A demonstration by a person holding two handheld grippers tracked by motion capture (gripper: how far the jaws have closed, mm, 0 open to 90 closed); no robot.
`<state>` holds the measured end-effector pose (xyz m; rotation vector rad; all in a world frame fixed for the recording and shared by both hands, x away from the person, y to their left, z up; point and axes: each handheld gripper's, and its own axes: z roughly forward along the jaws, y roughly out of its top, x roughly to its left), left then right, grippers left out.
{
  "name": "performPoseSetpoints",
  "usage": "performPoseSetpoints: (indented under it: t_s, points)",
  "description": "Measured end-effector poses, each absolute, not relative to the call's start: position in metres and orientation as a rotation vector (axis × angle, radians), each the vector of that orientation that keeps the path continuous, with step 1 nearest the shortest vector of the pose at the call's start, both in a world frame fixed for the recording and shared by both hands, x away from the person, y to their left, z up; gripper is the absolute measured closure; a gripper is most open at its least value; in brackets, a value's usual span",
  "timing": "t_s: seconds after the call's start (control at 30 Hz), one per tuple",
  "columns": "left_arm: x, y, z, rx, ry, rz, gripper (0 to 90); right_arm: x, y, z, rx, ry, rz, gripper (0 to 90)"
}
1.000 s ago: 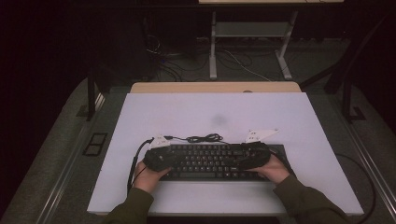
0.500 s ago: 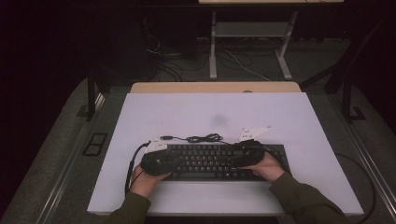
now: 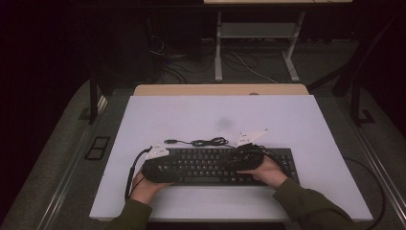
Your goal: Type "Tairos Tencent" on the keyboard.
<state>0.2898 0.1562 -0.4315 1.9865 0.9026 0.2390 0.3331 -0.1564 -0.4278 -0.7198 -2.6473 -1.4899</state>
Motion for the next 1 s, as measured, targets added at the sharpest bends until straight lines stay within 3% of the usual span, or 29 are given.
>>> performPoseSetpoints:
  t_s: [0.4, 1.0]
  points:
    - [0.291, 0.155, -0.433, 1.987, 0.907, 0.249, 21.9, 0.334, -0.139, -0.431, -0.647, -2.662, -1.42, 89.3]
    - [0.291, 0.154, -0.433, 1.997, 0.898, 0.255, 20.5, 0.329, -0.113, -0.44, -0.561, -2.704, -1.327, 89.6]
